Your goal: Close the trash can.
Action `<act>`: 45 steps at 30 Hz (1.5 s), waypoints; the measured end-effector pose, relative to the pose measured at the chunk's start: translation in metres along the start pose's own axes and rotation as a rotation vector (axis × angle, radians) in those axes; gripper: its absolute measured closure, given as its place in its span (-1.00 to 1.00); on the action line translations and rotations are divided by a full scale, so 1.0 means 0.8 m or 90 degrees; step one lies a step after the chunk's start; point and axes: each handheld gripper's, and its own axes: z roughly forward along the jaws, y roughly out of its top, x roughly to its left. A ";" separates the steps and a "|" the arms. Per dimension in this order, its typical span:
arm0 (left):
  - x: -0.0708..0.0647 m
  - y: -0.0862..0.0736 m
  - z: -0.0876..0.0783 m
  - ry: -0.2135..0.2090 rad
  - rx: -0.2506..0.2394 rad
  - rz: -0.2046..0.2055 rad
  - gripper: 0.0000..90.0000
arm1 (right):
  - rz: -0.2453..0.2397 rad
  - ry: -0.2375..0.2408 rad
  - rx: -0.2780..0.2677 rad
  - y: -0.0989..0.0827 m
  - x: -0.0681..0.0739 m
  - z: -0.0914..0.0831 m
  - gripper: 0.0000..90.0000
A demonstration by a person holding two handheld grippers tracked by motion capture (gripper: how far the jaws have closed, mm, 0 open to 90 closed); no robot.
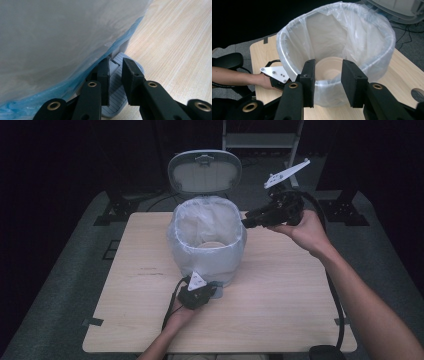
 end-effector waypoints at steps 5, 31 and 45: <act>0.000 0.000 0.000 0.000 0.000 0.000 0.71 | 0.008 -0.004 -0.003 -0.011 -0.006 -0.003 0.39; 0.000 0.000 0.000 -0.001 0.000 -0.002 0.70 | 0.051 -0.017 -0.027 -0.070 -0.034 -0.010 0.35; 0.000 0.000 0.000 -0.001 0.000 -0.002 0.70 | 0.072 -0.026 -0.037 -0.098 -0.044 -0.011 0.33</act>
